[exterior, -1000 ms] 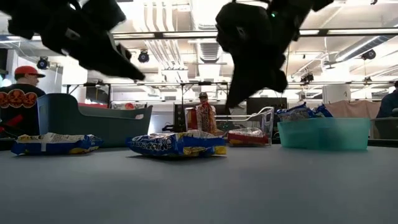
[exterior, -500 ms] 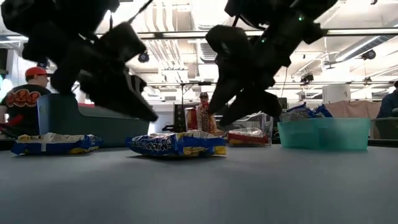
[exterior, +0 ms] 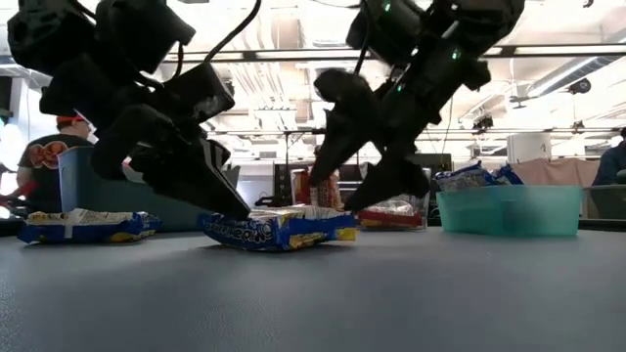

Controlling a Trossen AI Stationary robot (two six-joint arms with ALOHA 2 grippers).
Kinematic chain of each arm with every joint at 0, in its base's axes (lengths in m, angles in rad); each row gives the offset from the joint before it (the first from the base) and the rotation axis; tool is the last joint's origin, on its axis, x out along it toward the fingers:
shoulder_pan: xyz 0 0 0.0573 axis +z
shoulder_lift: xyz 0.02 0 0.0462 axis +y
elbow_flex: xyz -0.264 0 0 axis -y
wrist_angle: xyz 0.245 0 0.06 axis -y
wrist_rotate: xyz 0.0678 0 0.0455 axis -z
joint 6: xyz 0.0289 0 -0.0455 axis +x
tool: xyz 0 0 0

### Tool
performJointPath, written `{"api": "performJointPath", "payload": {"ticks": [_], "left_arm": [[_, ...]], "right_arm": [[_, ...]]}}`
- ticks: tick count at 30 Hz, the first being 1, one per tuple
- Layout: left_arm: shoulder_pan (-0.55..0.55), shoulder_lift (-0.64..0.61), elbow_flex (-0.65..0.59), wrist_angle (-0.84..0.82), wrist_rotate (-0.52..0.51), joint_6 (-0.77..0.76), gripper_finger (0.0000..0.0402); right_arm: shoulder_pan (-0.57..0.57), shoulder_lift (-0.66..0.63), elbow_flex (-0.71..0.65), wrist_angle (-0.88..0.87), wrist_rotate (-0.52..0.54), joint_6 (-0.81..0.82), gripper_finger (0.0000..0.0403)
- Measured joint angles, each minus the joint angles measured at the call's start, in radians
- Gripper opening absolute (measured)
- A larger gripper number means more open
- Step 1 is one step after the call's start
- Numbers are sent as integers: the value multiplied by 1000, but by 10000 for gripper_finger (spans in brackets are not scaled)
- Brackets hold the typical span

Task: Sort Maruchan noodles
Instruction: Put the blue noodle pack into the green bin

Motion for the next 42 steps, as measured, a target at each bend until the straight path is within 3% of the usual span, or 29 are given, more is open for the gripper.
{"api": "performJointPath", "payload": {"ticks": [10, 14, 26, 42], "left_arm": [[0, 4, -91, 43, 10, -82, 0], [0, 3, -95, 61, 12, -83, 0], [-1, 5, -97, 71, 13, -77, 0], [-4, -69, -100, 1, 26, -76, 0]], "right_arm": [[-9, 89, -1, 221, -118, -22, 320], [-13, 107, -2, 277, -120, -14, 316], [-16, 197, -3, 381, -108, 9, 228], [-10, 142, 0, 407, -138, -65, 143]]}}
